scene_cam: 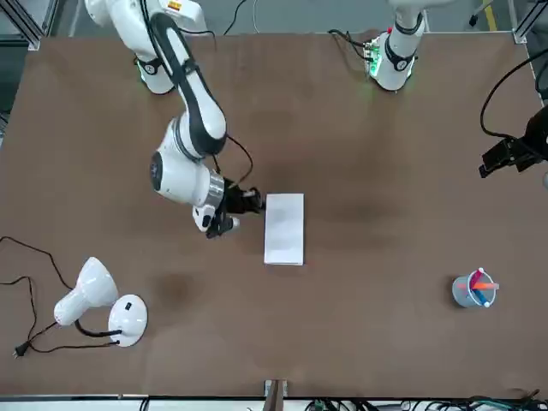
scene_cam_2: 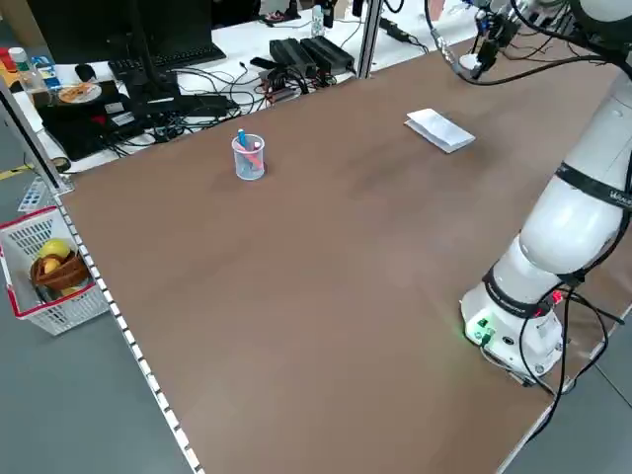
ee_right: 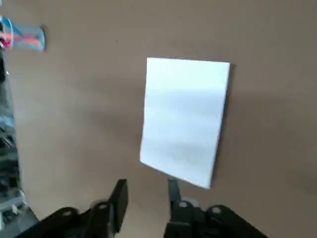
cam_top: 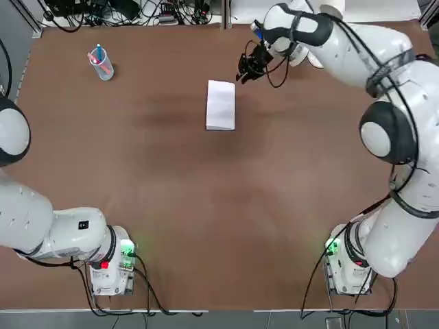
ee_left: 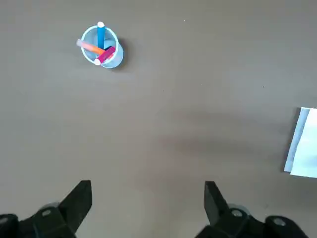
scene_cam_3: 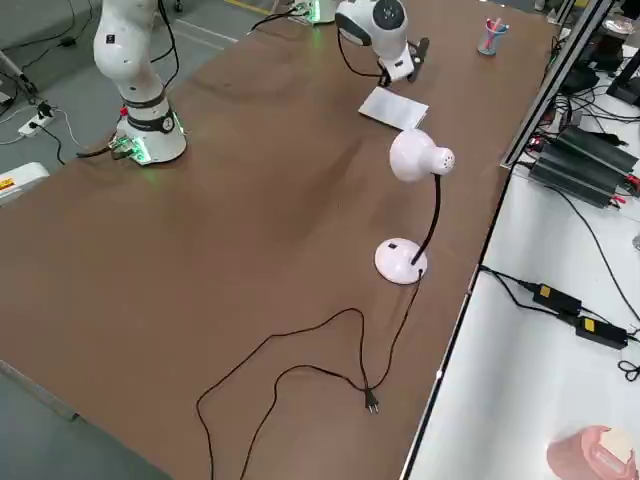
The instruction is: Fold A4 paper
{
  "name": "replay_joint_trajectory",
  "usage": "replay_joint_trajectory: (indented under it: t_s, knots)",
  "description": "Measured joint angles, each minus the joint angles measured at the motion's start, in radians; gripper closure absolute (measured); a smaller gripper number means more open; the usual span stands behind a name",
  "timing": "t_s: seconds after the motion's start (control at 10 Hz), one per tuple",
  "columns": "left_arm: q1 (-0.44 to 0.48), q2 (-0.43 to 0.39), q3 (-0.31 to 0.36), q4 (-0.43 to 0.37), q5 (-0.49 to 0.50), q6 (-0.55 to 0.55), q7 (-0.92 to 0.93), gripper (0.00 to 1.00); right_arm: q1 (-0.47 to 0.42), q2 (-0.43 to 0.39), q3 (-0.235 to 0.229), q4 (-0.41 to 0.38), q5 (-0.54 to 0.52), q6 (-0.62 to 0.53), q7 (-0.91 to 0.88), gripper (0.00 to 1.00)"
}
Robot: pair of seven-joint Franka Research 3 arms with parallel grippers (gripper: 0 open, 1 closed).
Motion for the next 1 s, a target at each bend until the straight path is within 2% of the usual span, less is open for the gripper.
replay_joint_trajectory:
  t_s: [0.2, 0.4, 0.5, 0.8, 1.0]
  knots:
    - [0.0, 0.0, 0.0, 0.001, -0.001, -0.002, 0.001, 0.0, -0.081, -0.122, -0.003, -0.038, -0.28, -0.152, 0.0, 0.24]
    - [0.0, 0.0, 0.0, 0.006, -0.002, -0.008, 0.001, 0.0, -0.166, -0.229, -0.005, -0.043, -0.516, -0.294, -0.001, 0.13]
    - [0.0, 0.0, 0.0, 0.009, -0.002, -0.01, 0.001, 0.0, -0.212, -0.275, -0.005, -0.043, -0.608, -0.358, -0.001, 0.02]
    - [0.0, 0.0, 0.0, 0.011, -0.002, -0.012, 0.001, 0.0, -0.382, -0.346, -0.017, -0.011, -0.732, -0.511, -0.004, 0.01]
    - [0.0, 0.0, 0.0, 0.012, -0.002, -0.013, 0.001, 0.0, -0.418, -0.347, -0.076, 0.042, -0.745, -0.554, 0.016, 0.01]
